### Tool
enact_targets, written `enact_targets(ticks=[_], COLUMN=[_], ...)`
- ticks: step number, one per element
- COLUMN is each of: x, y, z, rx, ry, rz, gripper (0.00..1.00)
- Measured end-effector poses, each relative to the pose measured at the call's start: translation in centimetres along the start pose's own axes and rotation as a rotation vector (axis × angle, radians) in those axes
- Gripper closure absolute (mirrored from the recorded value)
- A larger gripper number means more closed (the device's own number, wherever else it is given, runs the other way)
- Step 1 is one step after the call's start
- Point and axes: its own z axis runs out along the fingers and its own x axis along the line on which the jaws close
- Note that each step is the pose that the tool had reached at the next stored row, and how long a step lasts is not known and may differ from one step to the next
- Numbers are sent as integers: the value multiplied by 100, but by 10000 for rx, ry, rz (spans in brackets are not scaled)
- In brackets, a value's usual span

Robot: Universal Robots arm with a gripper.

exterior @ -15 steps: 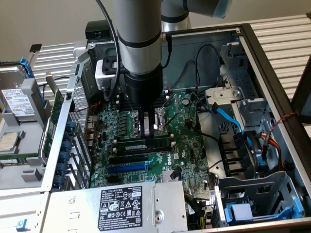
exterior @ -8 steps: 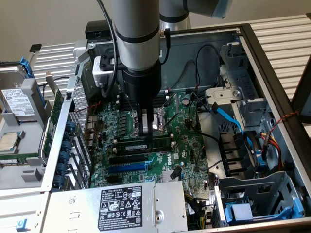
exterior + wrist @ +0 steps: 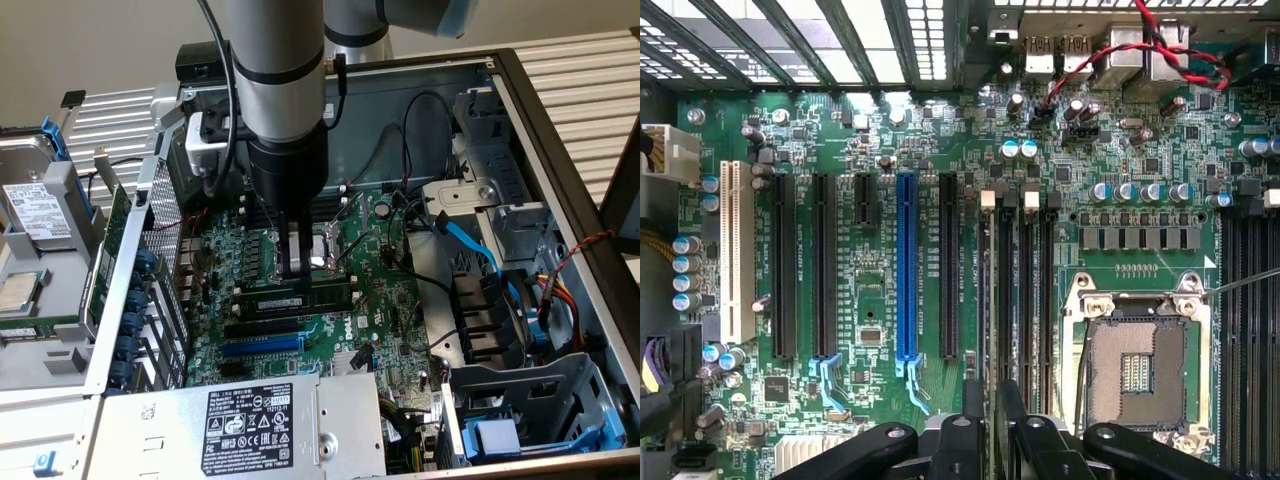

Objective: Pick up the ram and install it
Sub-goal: 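Insert the ram into the slot, then press down the ram until it locks into place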

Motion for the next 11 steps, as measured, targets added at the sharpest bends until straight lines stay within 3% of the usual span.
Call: enact_targets(ticks=[11], x=[0], y=[15], z=[-1], rx=[0], ry=[5], rz=[0], gripper=[79])
